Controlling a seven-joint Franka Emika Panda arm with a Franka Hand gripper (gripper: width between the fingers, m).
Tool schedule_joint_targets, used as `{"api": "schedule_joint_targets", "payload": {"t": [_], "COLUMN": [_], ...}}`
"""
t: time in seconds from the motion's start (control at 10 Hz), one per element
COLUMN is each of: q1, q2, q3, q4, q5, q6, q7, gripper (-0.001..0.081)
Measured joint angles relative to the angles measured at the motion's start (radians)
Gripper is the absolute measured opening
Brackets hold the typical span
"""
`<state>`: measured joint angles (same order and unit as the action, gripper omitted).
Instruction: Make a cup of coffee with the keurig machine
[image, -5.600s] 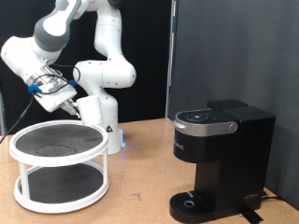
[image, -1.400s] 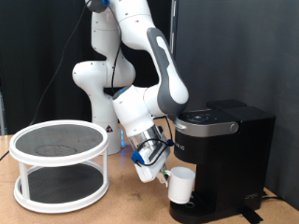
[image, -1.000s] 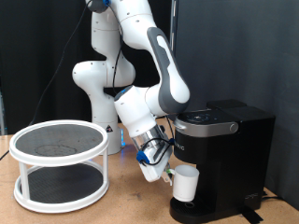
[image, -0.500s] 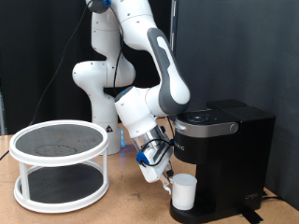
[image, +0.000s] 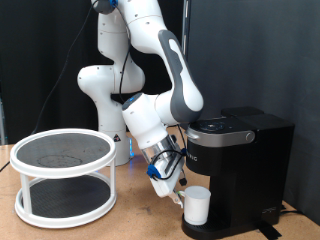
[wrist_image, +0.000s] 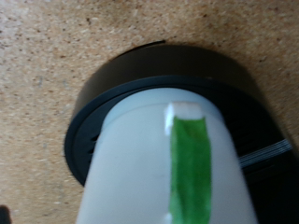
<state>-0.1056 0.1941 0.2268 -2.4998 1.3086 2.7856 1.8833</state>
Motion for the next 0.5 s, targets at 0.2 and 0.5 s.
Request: {"api": "schedule_joint_targets", "payload": {"t": [0.2,0.5], "q1": [-0.010,-0.023], "q2": [-0.015,-0.015], "q3": [-0.024,-0.037], "q4": [-0.035,-0.094], "q5": [-0.099,-0.110], "q6": [-0.045,-0.052], "q7": [0.021,-0.013], "gripper": [0.0730,0.0734]}}
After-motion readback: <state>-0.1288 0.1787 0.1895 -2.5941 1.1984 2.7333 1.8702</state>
